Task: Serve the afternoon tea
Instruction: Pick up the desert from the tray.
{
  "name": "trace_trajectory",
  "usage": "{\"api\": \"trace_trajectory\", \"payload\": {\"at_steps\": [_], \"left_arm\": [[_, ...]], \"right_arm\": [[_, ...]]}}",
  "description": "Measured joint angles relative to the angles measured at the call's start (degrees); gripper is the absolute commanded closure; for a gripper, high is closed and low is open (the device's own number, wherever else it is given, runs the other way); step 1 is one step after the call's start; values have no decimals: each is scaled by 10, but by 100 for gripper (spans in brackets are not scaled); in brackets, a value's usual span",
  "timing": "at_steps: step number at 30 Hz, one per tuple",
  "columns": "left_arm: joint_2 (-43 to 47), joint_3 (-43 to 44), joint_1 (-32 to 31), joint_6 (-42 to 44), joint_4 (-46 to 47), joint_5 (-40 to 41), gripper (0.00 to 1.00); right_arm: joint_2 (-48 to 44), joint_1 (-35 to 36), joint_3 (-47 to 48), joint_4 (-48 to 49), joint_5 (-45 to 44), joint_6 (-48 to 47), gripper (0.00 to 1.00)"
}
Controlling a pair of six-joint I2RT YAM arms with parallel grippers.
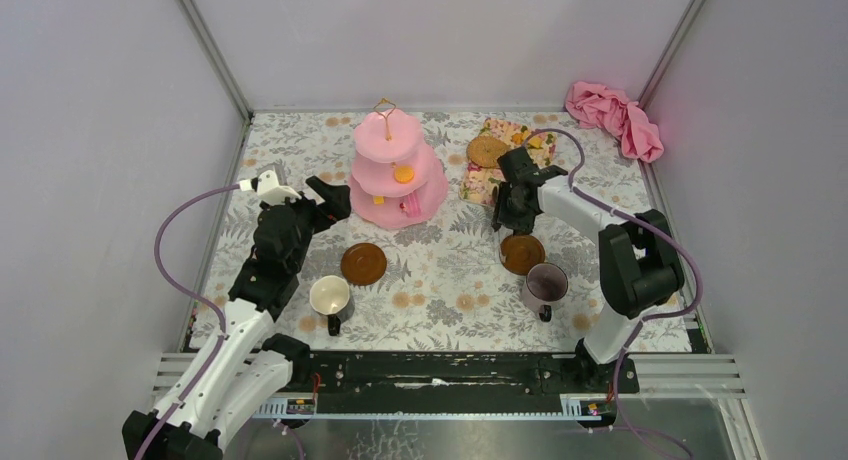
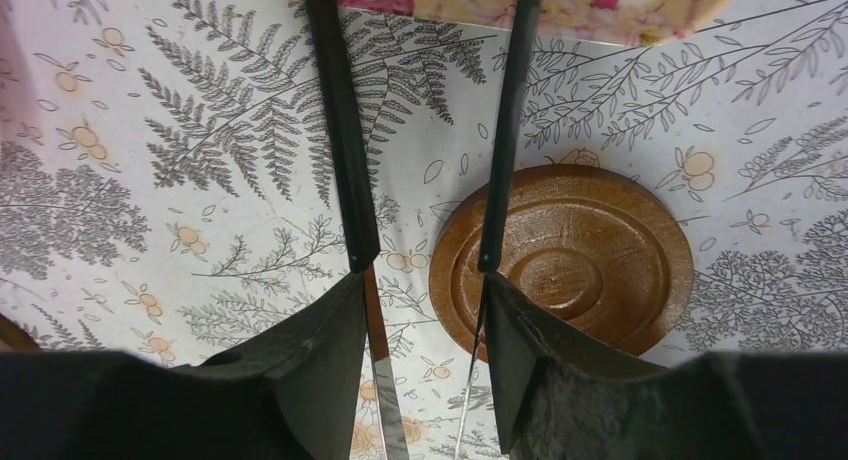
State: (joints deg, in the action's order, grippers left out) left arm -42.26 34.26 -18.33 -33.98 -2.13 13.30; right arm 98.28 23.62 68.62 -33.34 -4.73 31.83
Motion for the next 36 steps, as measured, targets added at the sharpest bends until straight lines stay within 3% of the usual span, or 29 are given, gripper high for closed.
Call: {"api": "trace_trajectory", "payload": {"at_steps": [5,23,36], "left_arm": [[1,0,0,0,0,0,0],[2,0,0,0,0,0,0],[2,0,0,0,0,0,0]], "right_arm": [[14,-3,-3,4,12,6,44],[14,-42,-43,24,14,43,47],[15,-66,-9,24,25,47,48]]}}
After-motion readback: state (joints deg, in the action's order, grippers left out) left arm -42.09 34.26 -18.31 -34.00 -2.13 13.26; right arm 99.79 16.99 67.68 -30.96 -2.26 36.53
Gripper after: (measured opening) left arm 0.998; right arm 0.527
